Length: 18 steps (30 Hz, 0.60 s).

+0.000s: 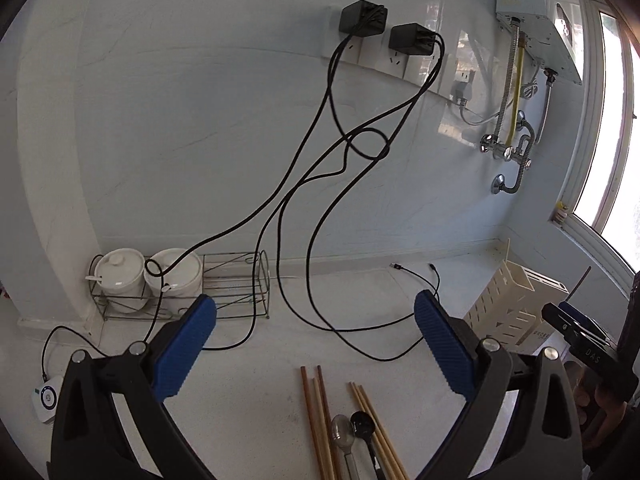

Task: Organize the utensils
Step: 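Withdraw both tools from the holder back toward the utensil row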

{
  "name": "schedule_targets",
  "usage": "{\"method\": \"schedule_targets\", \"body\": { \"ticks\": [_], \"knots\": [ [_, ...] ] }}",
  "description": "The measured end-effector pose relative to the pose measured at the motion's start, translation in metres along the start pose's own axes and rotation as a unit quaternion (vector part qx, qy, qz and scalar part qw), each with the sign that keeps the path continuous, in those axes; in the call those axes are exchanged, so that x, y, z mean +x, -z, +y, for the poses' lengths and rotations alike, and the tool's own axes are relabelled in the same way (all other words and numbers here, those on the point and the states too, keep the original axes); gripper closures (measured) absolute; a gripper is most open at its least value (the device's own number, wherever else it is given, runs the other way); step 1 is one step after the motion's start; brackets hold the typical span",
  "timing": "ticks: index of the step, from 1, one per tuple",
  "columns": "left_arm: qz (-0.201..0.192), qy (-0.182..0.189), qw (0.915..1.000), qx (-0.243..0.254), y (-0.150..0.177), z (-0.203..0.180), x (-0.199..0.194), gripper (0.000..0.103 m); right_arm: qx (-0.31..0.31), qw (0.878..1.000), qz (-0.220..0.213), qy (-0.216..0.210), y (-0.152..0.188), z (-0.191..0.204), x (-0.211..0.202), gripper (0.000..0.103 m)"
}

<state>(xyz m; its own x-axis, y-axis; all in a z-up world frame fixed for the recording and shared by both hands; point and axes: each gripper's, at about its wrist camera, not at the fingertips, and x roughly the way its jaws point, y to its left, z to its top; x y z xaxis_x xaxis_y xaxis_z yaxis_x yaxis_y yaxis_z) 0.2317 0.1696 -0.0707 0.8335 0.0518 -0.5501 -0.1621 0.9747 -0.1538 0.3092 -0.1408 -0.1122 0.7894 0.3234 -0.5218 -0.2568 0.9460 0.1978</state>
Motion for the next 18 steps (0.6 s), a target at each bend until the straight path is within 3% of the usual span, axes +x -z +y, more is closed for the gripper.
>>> {"method": "schedule_targets", "body": {
  "ticks": [7, 14, 18],
  "knots": [
    [0.078, -0.03, 0.9958, -0.036, 0.038, 0.041, 0.018, 0.006, -0.016, 0.996, 0.078, -0.04, 0.031, 0.032, 0.023, 0.023],
    [0.197, -0.022, 0.9796, -0.034, 0.077, 0.05, 0.06, 0.006, -0.037, 0.984, 0.162, -0.057, 0.062, 0.055, 0.049, 0.024],
    [0.242, -0.009, 0.9694, -0.041, 0.093, 0.048, 0.081, 0.006, -0.046, 0.977, 0.198, -0.061, 0.078, 0.062, 0.059, 0.025]
  ]
}}
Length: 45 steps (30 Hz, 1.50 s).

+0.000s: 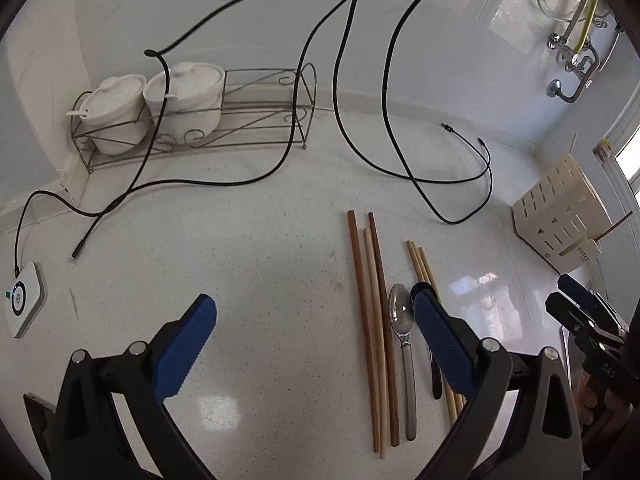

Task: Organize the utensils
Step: 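Withdraw both tools from the holder back toward the utensil row, then grasp a dark wooden chopstick with the left tool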

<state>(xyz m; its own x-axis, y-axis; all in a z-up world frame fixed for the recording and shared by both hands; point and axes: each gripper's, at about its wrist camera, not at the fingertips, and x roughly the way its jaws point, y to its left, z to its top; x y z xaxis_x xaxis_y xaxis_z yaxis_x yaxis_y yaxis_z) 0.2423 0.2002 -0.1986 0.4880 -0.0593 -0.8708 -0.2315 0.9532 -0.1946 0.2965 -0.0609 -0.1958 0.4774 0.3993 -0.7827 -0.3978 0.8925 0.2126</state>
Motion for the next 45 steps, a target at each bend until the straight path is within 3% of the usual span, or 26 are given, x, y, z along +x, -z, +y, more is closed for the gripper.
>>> {"method": "schedule_targets", "body": {
  "ticks": [13, 20, 36, 45],
  "knots": [
    [0.066, -0.013, 0.9972, 0.034, -0.001, -0.011, 0.052, 0.006, -0.024, 0.995, 0.092, 0.013, 0.024, 0.01, 0.035, 0.036],
    [0.092, -0.035, 0.9939, 0.049, -0.006, -0.016, 0.074, 0.008, -0.064, 0.988, 0.139, 0.021, 0.037, 0.023, 0.054, 0.05],
    [0.145, -0.076, 0.9828, 0.085, -0.011, -0.039, 0.119, 0.011, -0.091, 0.982, 0.161, 0.044, 0.047, 0.033, 0.061, 0.054],
    [0.148, -0.075, 0.9827, 0.082, -0.01, -0.036, 0.12, 0.012, -0.091, 0.98, 0.169, 0.045, 0.049, 0.036, 0.064, 0.054]
  ]
}}
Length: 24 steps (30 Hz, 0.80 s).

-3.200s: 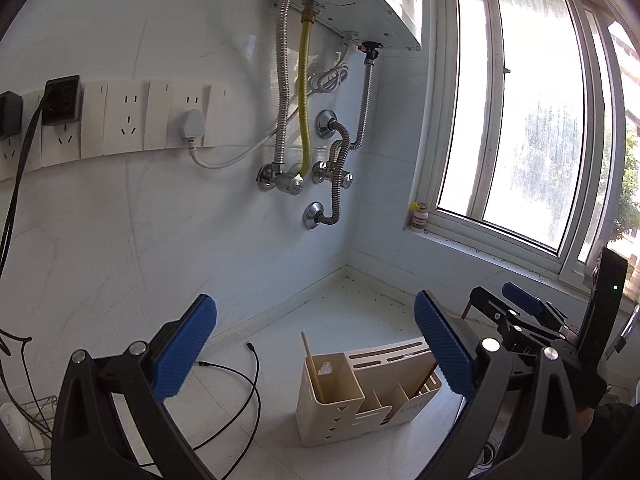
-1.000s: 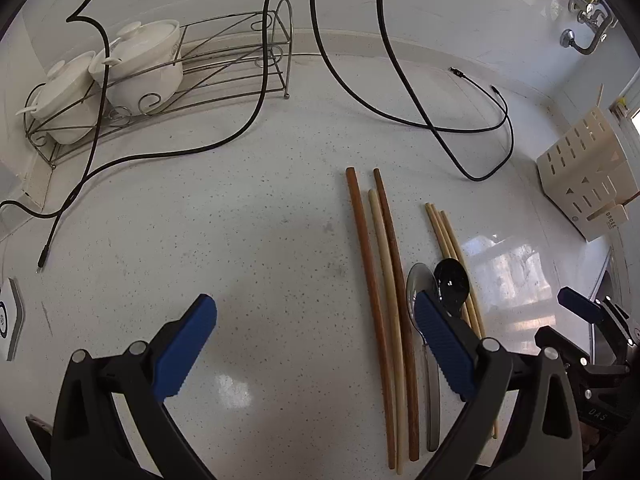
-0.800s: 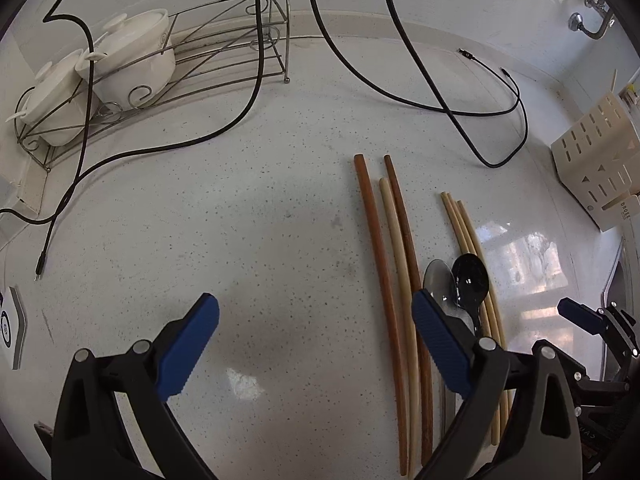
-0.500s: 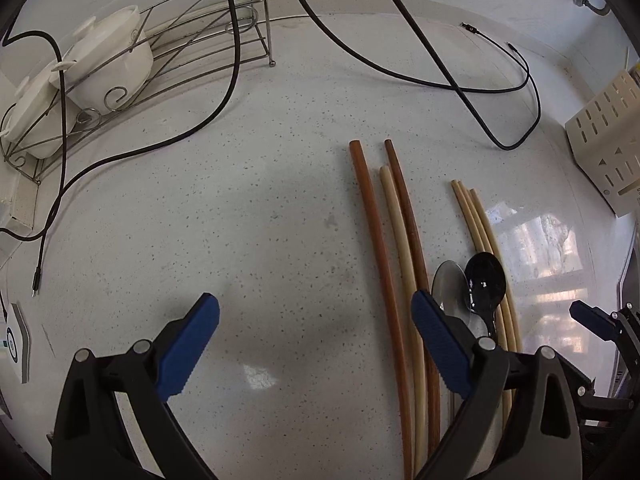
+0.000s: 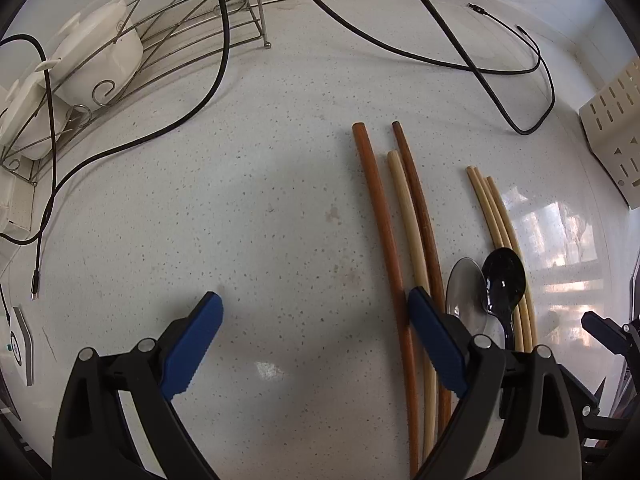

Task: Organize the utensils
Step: 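Grasp a dark wooden chopstick with the left tool, then lift the wooden chopstick with the left tool while the right tool grasps a bamboo chopstick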

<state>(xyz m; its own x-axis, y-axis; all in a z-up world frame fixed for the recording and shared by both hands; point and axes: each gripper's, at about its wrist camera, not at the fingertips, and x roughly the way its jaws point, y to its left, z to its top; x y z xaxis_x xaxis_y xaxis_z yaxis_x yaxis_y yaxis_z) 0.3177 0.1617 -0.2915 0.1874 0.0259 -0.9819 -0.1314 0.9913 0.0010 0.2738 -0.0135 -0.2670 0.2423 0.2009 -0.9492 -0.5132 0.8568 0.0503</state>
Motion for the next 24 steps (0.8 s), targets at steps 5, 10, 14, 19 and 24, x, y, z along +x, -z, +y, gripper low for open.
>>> {"method": "schedule_targets", "body": {
  "ticks": [5, 10, 14, 19, 24],
  "knots": [
    [0.0, 0.002, 0.9999, 0.012, 0.005, -0.001, -0.006, 0.021, -0.001, 1.0, 0.006, 0.001, -0.001, 0.003, 0.003, 0.054],
    [-0.008, 0.002, 0.9999, 0.015, 0.0, 0.003, -0.014, 0.06, 0.002, 1.0, 0.003, 0.005, -0.005, 0.004, 0.004, 0.054],
    [-0.002, 0.006, 0.9998, 0.02, -0.002, 0.008, -0.016, 0.068, -0.003, 1.0, 0.008, 0.011, -0.008, 0.007, 0.007, 0.056],
    [0.002, 0.008, 0.9997, 0.021, -0.001, 0.019, -0.014, 0.082, -0.012, 1.0, 0.016, 0.013, -0.01, 0.013, 0.011, 0.058],
    [0.005, 0.008, 0.9996, 0.028, 0.0, 0.027, -0.015, 0.087, -0.012, 1.0, 0.02, 0.015, -0.011, 0.014, 0.013, 0.06]
  ]
}}
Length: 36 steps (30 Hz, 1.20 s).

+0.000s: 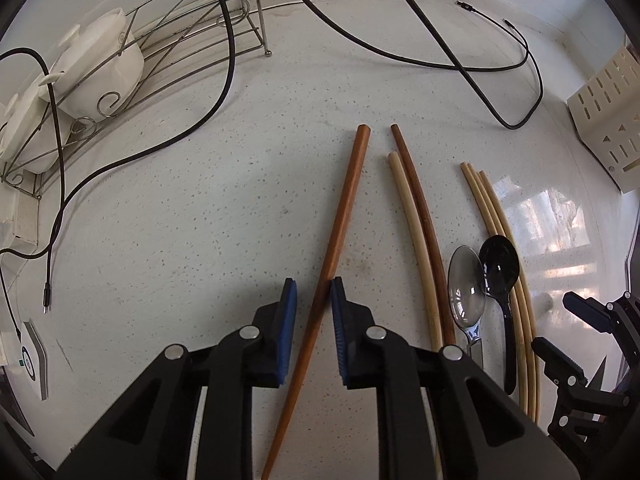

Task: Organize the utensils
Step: 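Lift the wooden chopstick with the left tool while the right tool grasps a bamboo chopstick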

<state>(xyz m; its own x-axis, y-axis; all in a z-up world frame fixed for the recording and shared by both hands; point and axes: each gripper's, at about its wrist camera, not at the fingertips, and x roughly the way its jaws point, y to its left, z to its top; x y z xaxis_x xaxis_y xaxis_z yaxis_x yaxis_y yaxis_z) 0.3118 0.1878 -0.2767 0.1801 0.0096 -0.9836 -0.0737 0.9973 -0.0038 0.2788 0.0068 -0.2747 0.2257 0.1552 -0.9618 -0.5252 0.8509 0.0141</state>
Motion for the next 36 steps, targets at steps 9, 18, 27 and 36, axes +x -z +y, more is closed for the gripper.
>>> {"method": "schedule_targets", "body": {
  "ticks": [9, 18, 27, 36],
  "knots": [
    [-0.006, -0.009, 0.9999, 0.005, 0.006, -0.005, -0.001, 0.087, 0.014, 1.0, 0.009, -0.004, -0.002, -0.003, 0.002, 0.063],
    [0.018, -0.014, 0.9997, 0.008, -0.002, -0.011, -0.001, 0.087, -0.005, 0.999, 0.038, 0.013, -0.011, 0.009, 0.011, 0.064],
    [0.05, -0.016, 0.9984, 0.021, -0.017, -0.014, 0.004, 0.087, -0.024, 0.998, 0.062, -0.001, -0.017, 0.021, 0.017, 0.089],
    [0.099, -0.008, 0.9941, 0.046, -0.04, -0.012, 0.015, 0.087, -0.001, 0.995, 0.096, -0.019, -0.032, 0.011, 0.022, 0.097]
  ]
}}
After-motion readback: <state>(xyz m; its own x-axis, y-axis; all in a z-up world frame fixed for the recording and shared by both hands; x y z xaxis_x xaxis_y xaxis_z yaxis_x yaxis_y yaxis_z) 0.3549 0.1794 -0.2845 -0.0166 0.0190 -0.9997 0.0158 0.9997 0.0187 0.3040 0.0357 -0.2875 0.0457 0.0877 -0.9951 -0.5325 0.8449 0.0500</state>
